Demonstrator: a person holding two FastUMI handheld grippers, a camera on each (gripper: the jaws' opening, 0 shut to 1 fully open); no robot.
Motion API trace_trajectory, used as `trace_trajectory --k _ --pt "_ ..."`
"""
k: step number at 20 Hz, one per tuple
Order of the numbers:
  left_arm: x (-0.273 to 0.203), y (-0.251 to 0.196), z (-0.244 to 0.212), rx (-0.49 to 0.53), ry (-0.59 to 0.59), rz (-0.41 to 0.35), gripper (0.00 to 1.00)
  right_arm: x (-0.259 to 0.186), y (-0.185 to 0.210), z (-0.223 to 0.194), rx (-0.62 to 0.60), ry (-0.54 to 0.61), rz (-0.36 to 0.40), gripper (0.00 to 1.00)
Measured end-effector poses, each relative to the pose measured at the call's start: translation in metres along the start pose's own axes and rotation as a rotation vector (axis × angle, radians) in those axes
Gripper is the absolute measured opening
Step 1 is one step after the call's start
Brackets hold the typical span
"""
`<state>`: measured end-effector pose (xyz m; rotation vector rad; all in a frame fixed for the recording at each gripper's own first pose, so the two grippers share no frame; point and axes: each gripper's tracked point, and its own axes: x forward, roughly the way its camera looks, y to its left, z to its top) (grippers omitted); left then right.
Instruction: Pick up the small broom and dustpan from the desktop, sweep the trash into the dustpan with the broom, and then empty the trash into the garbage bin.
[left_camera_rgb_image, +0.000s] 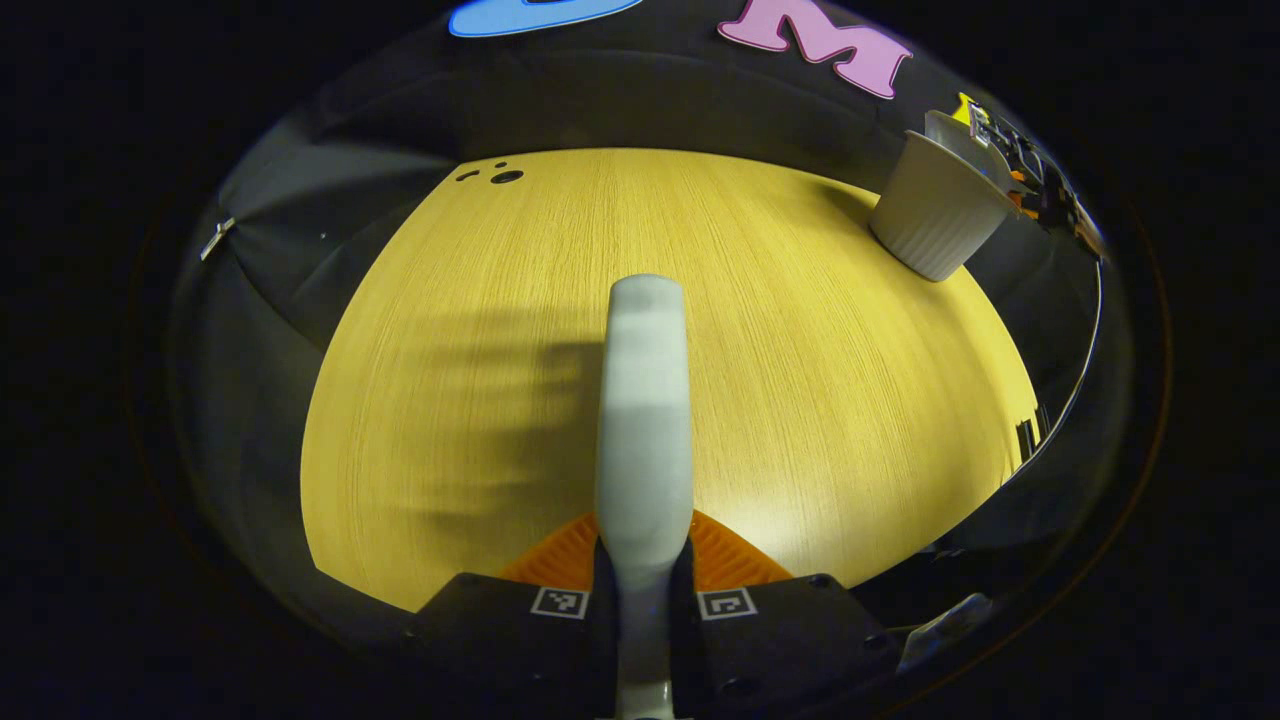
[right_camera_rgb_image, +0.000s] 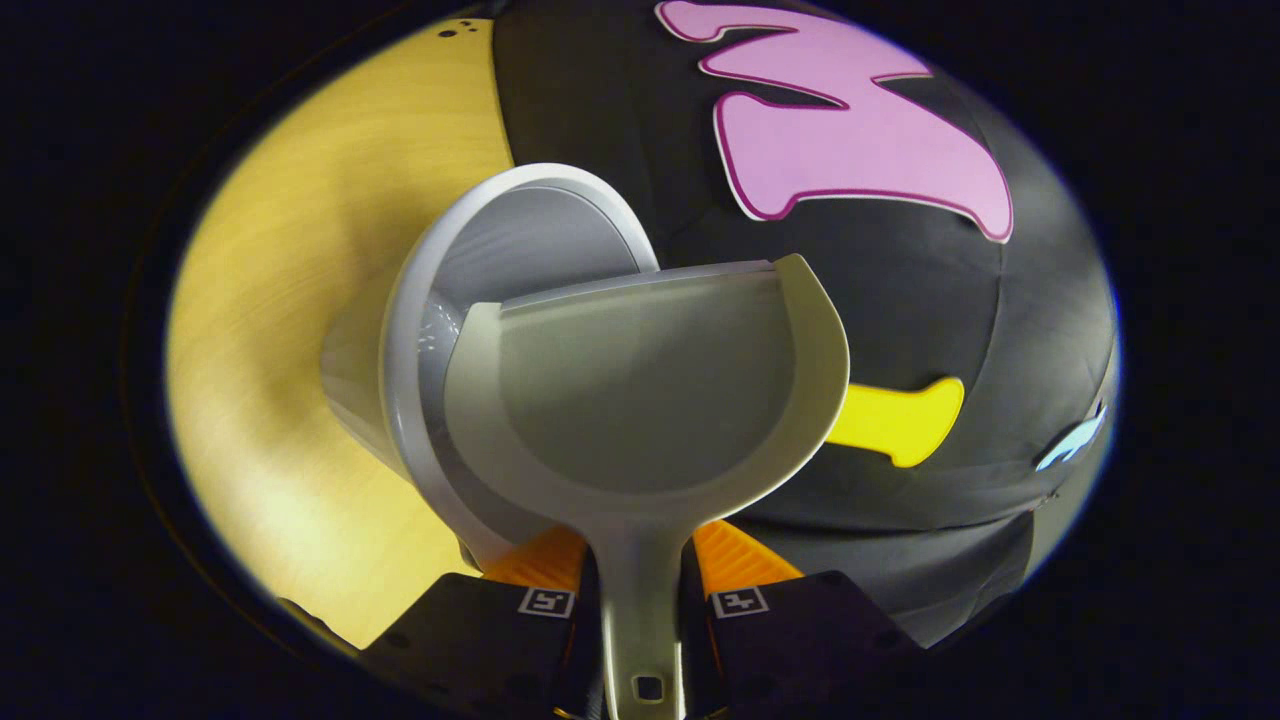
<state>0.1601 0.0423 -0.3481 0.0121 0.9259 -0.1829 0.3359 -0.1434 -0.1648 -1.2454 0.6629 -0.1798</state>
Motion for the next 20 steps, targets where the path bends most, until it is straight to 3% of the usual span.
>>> trace_trajectory --k 9,14,20 --pt "-0.011 0.006 0.009 -0.003 -0.058 0.019 0.27 -0.021 -0.041 -0.006 0.385 0.017 0.045 0.35" --pt "-0.02 0.006 0.005 -0.006 -0.08 0.009 0.27 -0.062 -0.056 -0.019 0.542 0.008 0.069 0.35" --pt "-0.043 0.001 -0.009 0.036 -0.119 0.025 0.24 -0.111 -0.048 -0.015 0.864 -0.031 0.136 0.34"
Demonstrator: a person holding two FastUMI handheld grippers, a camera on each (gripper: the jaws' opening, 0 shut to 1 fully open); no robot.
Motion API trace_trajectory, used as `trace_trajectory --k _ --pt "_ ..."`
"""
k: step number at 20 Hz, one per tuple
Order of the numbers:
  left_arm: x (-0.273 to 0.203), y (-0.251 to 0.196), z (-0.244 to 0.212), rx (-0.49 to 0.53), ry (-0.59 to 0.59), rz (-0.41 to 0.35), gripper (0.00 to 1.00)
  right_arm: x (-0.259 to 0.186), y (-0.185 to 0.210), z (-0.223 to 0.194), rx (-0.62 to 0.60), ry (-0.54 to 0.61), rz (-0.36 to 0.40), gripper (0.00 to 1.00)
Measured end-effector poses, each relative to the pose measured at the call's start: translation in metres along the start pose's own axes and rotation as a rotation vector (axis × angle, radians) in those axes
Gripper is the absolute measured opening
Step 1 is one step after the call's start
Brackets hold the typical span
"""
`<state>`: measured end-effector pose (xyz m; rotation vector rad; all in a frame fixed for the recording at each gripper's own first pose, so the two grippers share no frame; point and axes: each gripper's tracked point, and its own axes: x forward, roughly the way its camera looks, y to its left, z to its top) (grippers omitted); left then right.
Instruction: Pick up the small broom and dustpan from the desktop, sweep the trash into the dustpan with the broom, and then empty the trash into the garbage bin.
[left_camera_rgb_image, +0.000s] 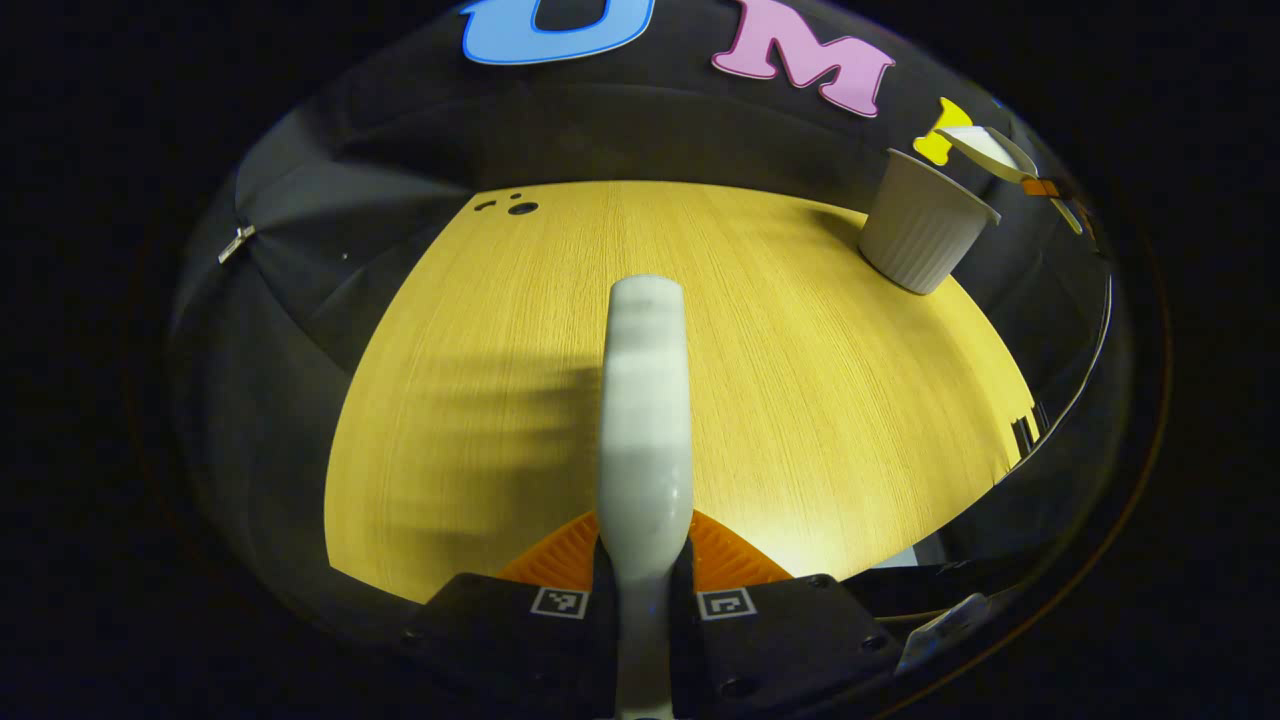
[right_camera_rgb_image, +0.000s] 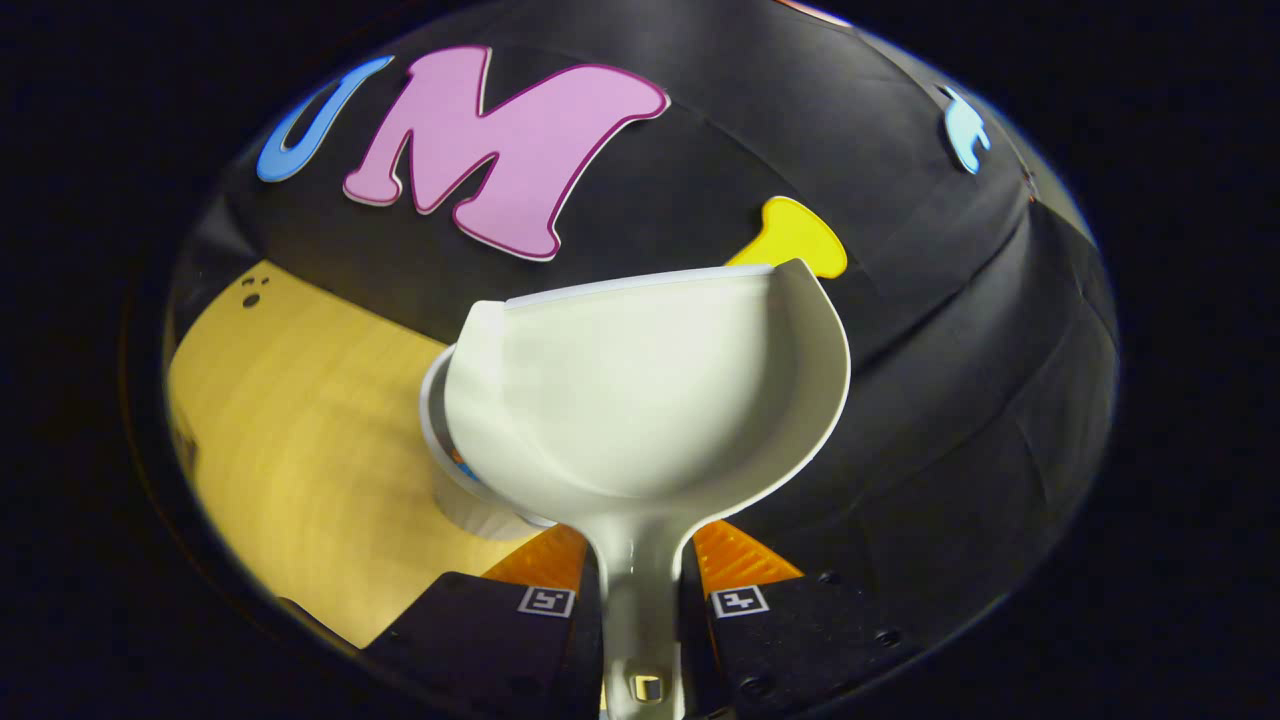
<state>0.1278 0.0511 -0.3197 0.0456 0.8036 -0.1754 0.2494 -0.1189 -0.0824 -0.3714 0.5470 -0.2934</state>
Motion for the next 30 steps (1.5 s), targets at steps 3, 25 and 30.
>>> trace_trajectory --k 3,25,30 --pt "-0.007 -0.008 -0.009 0.033 -0.004 -0.011 0.25 -0.016 0.014 -0.01 0.146 0.005 0.053 0.36" --pt "0.035 -0.051 -0.009 -0.016 0.038 -0.022 0.25 -0.127 0.281 -0.204 0.231 0.291 0.579 0.35" --pt "0.059 -0.044 -0.001 -0.016 0.078 0.026 0.25 -0.108 0.323 -0.246 0.207 0.381 0.626 0.38"
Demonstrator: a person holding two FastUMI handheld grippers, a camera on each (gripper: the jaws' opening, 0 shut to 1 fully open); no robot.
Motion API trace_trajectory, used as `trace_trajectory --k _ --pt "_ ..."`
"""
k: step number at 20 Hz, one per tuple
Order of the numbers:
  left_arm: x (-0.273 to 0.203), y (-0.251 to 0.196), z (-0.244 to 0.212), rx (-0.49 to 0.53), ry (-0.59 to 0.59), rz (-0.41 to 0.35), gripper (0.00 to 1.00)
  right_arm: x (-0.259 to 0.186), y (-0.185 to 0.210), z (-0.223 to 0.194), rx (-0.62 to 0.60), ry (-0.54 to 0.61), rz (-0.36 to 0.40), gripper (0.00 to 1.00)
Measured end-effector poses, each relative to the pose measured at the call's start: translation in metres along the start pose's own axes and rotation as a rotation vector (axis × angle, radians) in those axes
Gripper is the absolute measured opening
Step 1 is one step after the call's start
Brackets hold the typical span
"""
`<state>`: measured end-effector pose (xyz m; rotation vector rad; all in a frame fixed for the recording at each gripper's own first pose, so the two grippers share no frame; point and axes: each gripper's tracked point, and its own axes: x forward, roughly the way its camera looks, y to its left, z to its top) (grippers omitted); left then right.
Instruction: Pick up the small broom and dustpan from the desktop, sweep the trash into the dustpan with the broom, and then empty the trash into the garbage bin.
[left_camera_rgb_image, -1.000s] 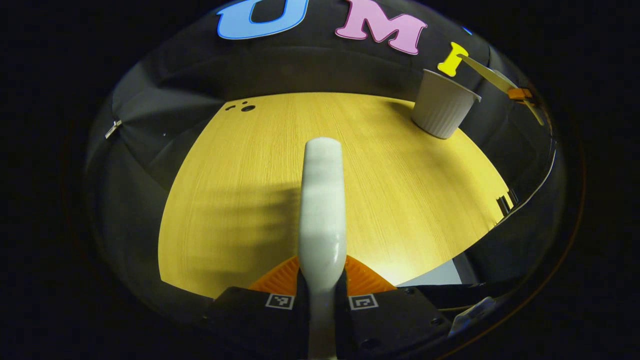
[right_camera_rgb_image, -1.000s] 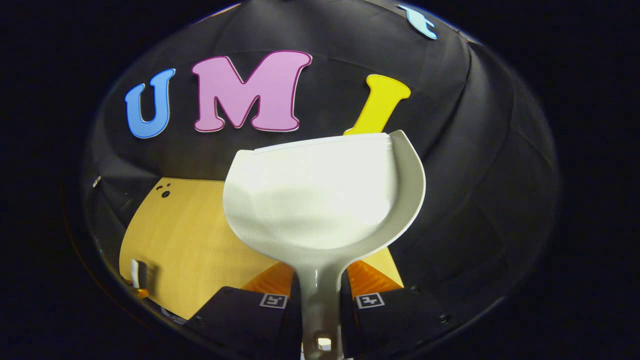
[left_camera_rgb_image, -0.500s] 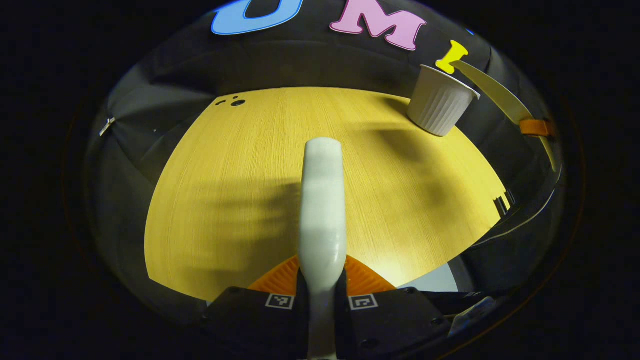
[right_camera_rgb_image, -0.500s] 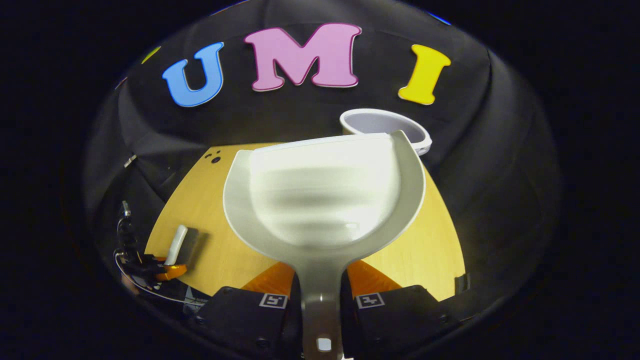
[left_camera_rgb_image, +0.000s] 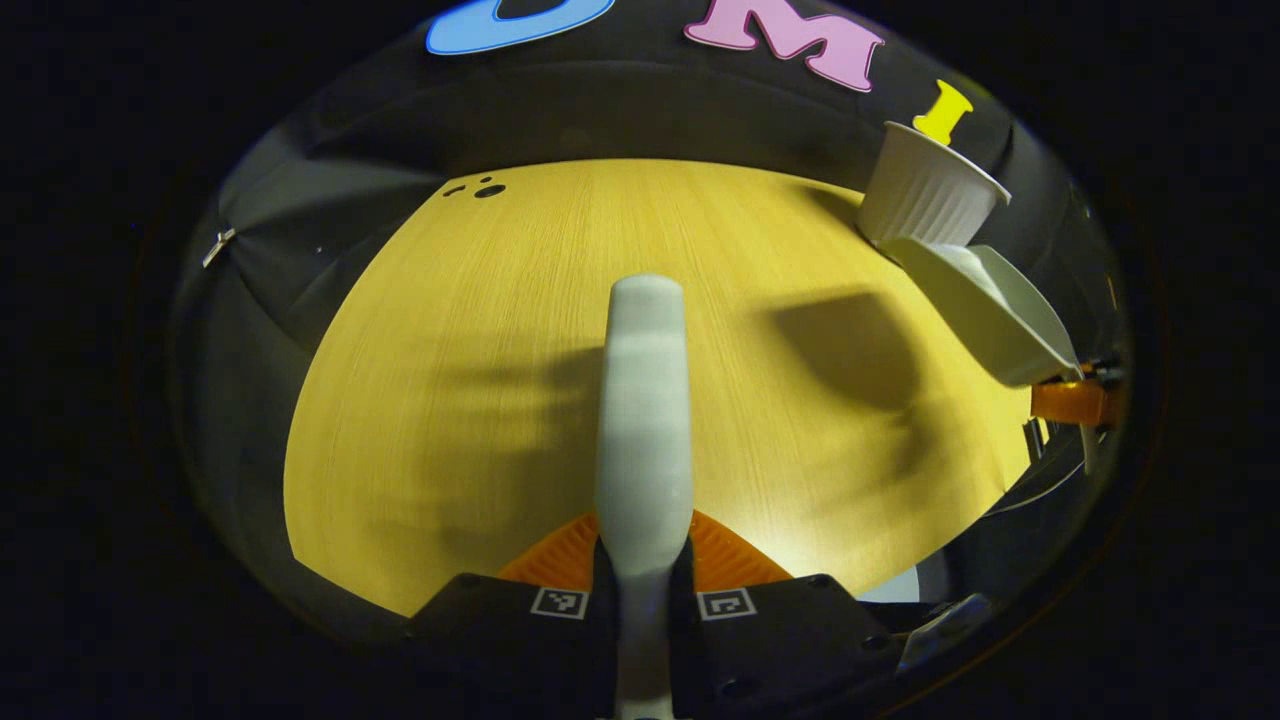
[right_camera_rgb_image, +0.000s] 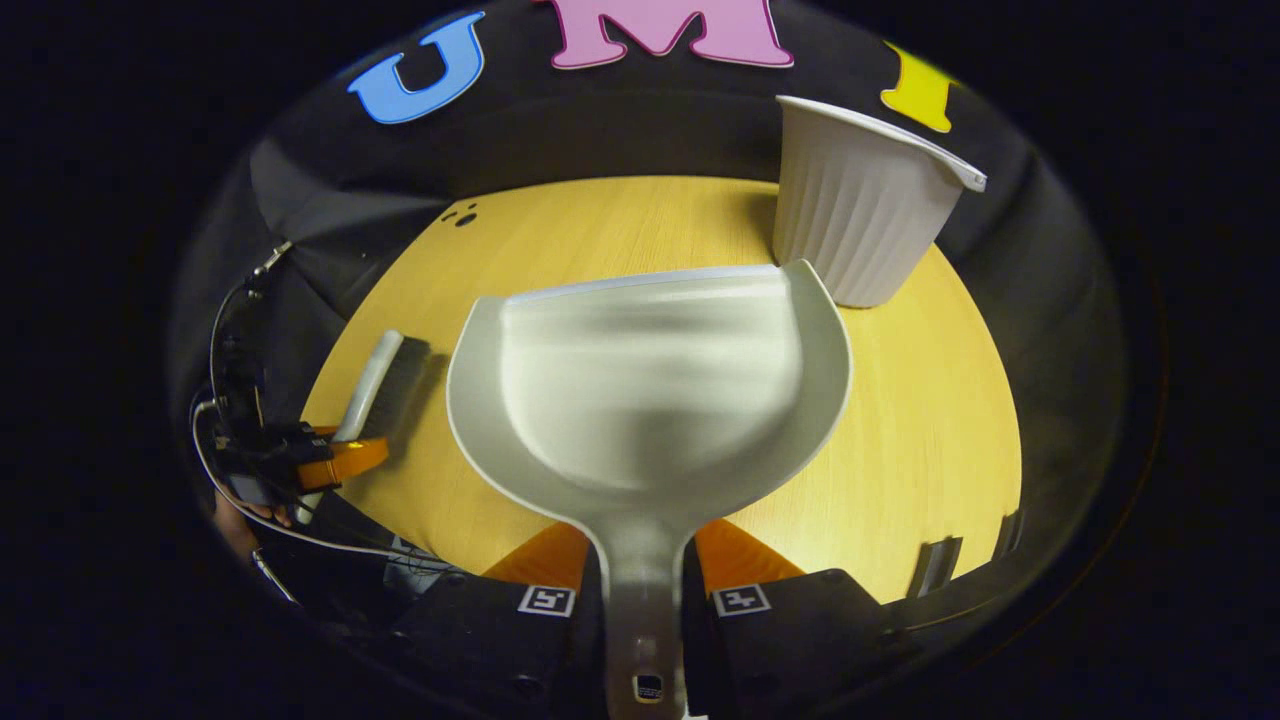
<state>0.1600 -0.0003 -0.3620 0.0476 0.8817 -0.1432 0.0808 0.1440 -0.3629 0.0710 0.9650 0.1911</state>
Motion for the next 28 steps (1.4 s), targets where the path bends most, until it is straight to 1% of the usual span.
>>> trace_trajectory --k 1,3,4,5,6,8,9,10,11,12,13,14,15,17,18,19,20,21,22,23,24,25,26,27,28 --pt "0.005 0.001 0.001 -0.004 0.012 0.007 0.25 0.01 0.0 -0.007 0.005 0.022 0.005 0.35" --pt "0.013 0.005 0.002 -0.011 0.034 0.019 0.24 0.025 -0.001 -0.019 0.004 0.06 0.001 0.35" --pt "0.016 0.006 0.001 -0.012 0.045 0.022 0.24 0.034 -0.002 -0.02 0.011 0.057 -0.004 0.35" --pt "0.02 0.008 0.003 -0.011 0.057 0.027 0.26 0.04 -0.002 -0.021 0.013 0.058 -0.007 0.38" --pt "0.021 0.005 0.002 -0.006 0.069 0.031 0.26 0.045 -0.003 -0.022 0.014 0.064 -0.01 0.35" --pt "0.021 0.004 0.005 0.011 0.088 0.044 0.26 0.054 -0.003 -0.023 0.027 0.076 -0.02 0.38" --pt "0.023 0.002 0.007 0.024 0.092 0.049 0.27 0.057 -0.005 -0.024 0.035 0.078 -0.024 0.38" --pt "0.025 0.0 0.007 0.036 0.096 0.051 0.26 0.061 -0.006 -0.026 0.039 0.082 -0.028 0.38" --pt "0.024 -0.002 0.007 0.044 0.105 0.054 0.28 0.063 -0.007 -0.028 0.04 0.091 -0.033 0.38" --pt "0.025 -0.004 0.008 0.046 0.112 0.057 0.27 0.065 -0.007 -0.029 0.041 0.104 -0.037 0.32" --pt "0.027 -0.006 0.009 0.046 0.117 0.057 0.27 0.068 -0.009 -0.031 0.043 0.118 -0.042 0.32" --pt "0.031 -0.006 0.008 0.048 0.124 0.062 0.28 0.073 -0.011 -0.035 0.04 0.127 -0.046 0.35" --pt "0.034 -0.007 0.01 0.05 0.13 0.067 0.3 0.079 -0.013 -0.038 0.037 0.128 -0.04 0.35" --pt "0.035 -0.011 0.009 0.057 0.127 0.076 0.29 0.078 -0.011 -0.039 0.037 0.129 -0.033 0.35" --pt "0.035 -0.011 0.01 0.063 0.128 0.08 0.29 0.077 -0.011 -0.038 0.037 0.132 -0.033 0.39" --pt "0.035 -0.012 0.012 0.068 0.121 0.083 0.3 0.077 -0.011 -0.04 0.036 0.132 -0.032 0.36" --pt "0.034 -0.015 0.01 0.069 0.124 0.077 0.29 0.077 -0.011 -0.041 0.034 0.131 -0.034 0.36" --pt "0.033 -0.017 0.011 0.069 0.124 0.073 0.29 0.078 -0.012 -0.043 0.027 0.137 -0.034 0.37" --pt "0.033 -0.02 0.011 0.068 0.127 0.066 0.36 0.078 -0.012 -0.041 0.022 0.134 -0.033 0.38" --pt "0.032 -0.024 0.011 0.071 0.122 0.056 0.38 0.079 -0.012 -0.043 0.019 0.133 -0.033 0.34" --pt "0.029 -0.025 0.012 0.075 0.11 0.049 0.51 0.077 -0.012 -0.042 0.023 0.13 -0.033 0.43" --pt "0.026 -0.027 0.014 0.075 0.096 0.042 0.54 0.075 -0.011 -0.042 0.027 0.124 -0.03 0.39" --pt "0.022 -0.028 0.018 0.074 0.073 0.043 0.7 0.074 -0.011 -0.041 0.029 0.115 -0.027 0.41" --pt "0.017 -0.028 0.025 0.071 0.047 0.047 0.84 0.073 -0.007 -0.039 0.035 0.104 -0.016 0.48" --pt "0.009 -0.027 0.027 0.068 0.024 0.054 0.99 0.071 -0.004 -0.035 0.043 0.087 -0.005 0.5"
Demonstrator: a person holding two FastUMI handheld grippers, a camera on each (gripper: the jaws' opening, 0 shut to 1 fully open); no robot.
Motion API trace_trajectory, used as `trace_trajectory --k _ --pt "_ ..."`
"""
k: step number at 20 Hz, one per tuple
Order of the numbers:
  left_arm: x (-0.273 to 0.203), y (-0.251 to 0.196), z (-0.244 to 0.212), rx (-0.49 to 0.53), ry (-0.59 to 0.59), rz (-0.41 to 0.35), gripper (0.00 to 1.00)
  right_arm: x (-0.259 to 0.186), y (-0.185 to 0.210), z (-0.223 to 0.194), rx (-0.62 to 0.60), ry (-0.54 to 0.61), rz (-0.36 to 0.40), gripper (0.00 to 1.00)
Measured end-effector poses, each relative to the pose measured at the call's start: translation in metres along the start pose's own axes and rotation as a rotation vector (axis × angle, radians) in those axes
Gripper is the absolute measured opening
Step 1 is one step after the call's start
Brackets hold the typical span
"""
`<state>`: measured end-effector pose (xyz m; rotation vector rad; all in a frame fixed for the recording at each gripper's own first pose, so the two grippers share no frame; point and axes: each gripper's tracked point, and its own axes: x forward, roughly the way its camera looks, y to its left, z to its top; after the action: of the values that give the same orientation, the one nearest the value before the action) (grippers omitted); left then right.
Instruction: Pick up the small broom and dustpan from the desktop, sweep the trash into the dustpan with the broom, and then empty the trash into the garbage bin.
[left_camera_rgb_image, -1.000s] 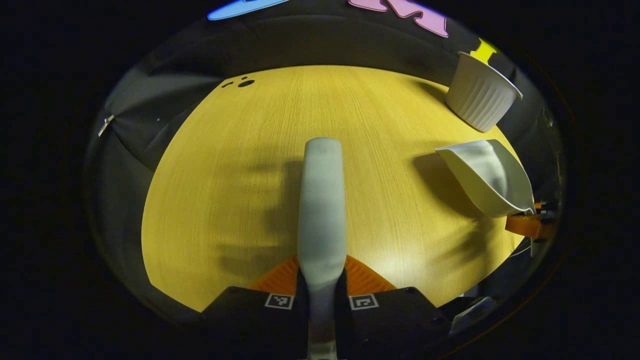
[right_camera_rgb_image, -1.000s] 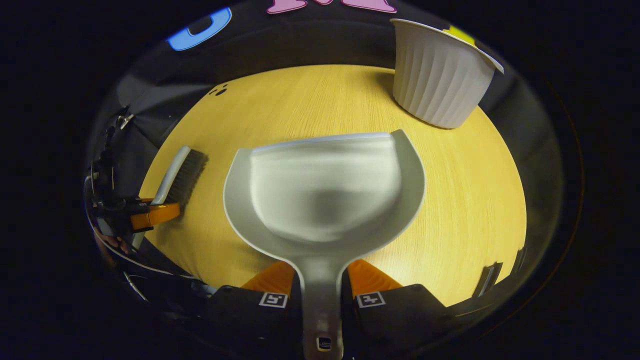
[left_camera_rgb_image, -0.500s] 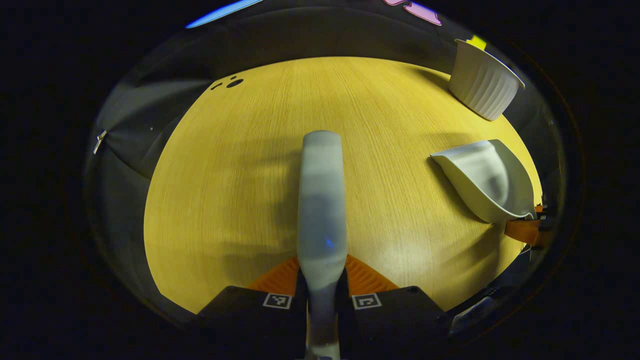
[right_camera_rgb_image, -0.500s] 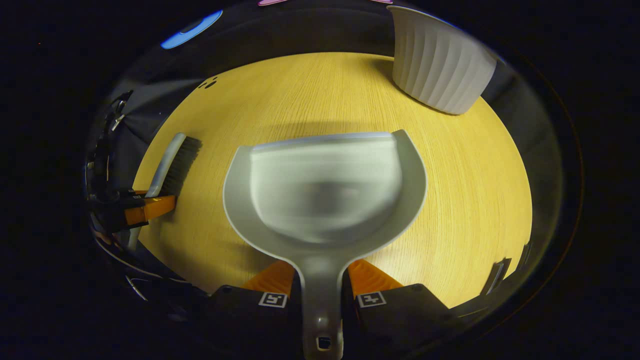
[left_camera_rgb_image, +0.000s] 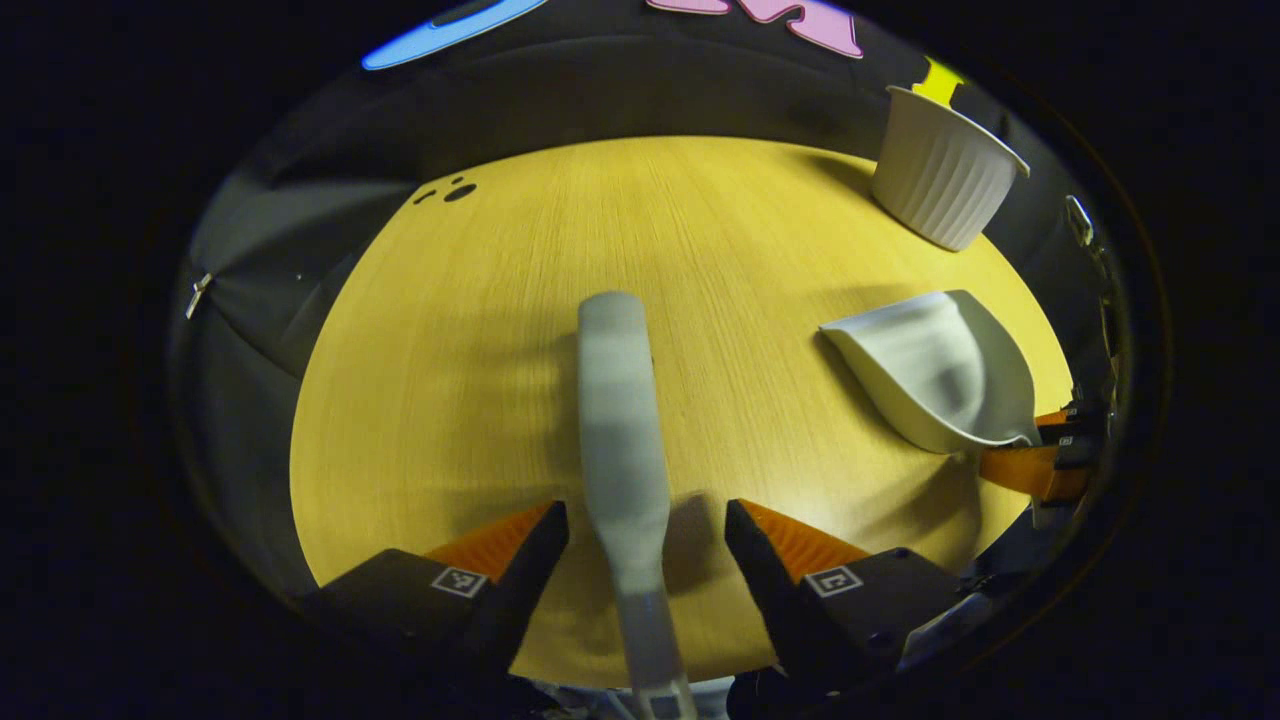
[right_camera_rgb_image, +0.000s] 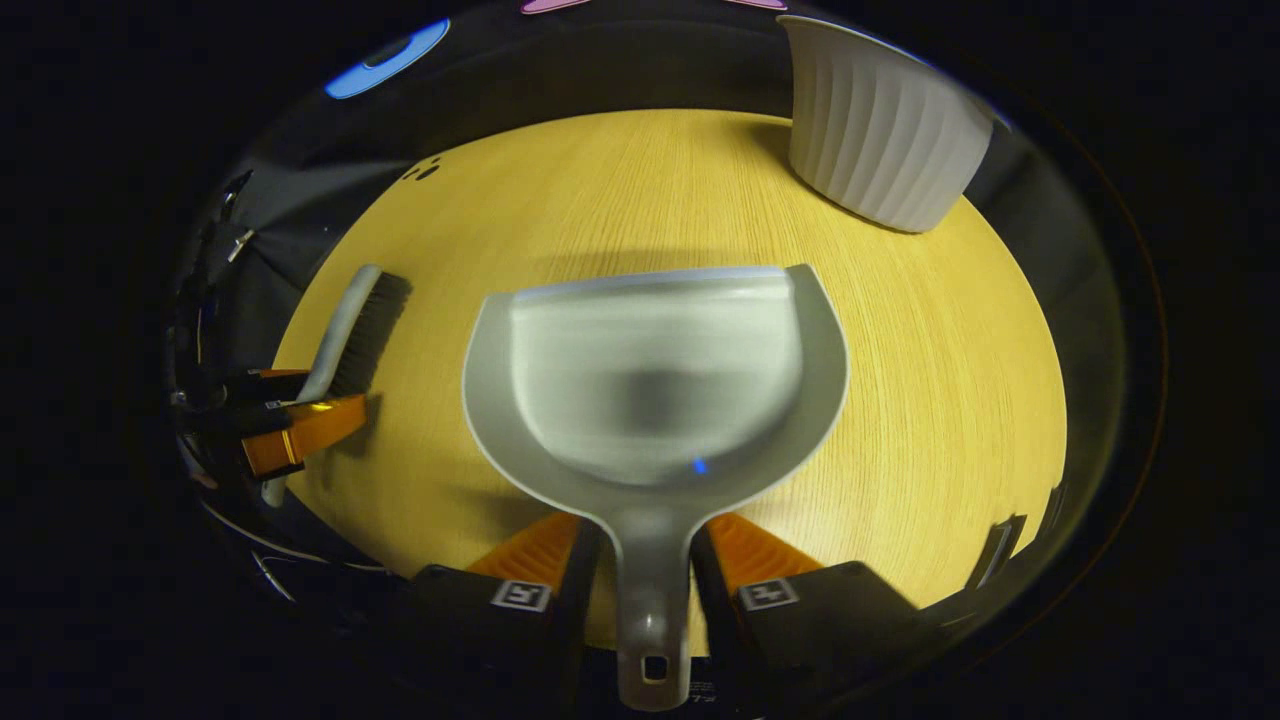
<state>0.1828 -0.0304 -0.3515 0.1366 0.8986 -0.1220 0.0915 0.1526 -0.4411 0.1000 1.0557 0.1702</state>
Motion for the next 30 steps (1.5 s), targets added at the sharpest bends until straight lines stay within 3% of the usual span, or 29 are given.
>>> trace_trajectory --k 2,3,9,13,16,23,30 --pt "-0.018 -0.002 0.012 -0.001 -0.069 -0.009 0.95 -0.008 -0.002 0.006 -0.003 -0.036 -0.011 0.94" --pt "-0.032 -0.003 0.021 0.009 -0.12 -0.01 0.96 -0.014 -0.003 0.007 -0.011 -0.047 -0.023 0.99" --pt "-0.136 -0.006 0.063 0.092 -0.443 0.045 0.96 -0.087 0.004 0.055 -0.027 -0.303 -0.068 1.0" --pt "-0.199 -0.015 0.07 0.034 -0.615 0.035 0.98 -0.145 0.024 0.096 -0.066 -0.534 -0.067 1.0" --pt "-0.238 -0.015 0.067 -0.011 -0.709 0.025 0.98 -0.185 0.045 0.105 -0.08 -0.653 -0.027 0.99" --pt "-0.295 -0.018 0.042 -0.046 -0.865 0.035 0.97 -0.24 0.082 0.092 -0.169 -0.804 0.005 1.0" --pt "-0.305 -0.013 0.006 -0.126 -0.837 0.029 0.98 -0.246 0.111 0.06 -0.212 -0.763 0.015 0.98"
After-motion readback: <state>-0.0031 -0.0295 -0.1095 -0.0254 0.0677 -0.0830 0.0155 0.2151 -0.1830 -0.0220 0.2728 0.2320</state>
